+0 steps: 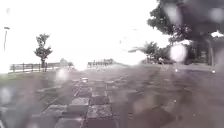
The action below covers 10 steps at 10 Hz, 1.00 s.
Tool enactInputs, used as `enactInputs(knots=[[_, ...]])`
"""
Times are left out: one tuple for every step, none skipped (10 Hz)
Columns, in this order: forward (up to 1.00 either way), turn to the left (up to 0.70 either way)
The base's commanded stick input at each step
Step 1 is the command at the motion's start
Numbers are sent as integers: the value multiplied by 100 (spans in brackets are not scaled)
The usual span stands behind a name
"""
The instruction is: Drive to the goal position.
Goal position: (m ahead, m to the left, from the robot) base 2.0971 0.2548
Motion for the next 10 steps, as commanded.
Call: enactInputs(knots=[[70,0],[70,0],[70,0],[70,0],[70,0],[70,0],[70,0],[70,0],[70,0],[70,0]])
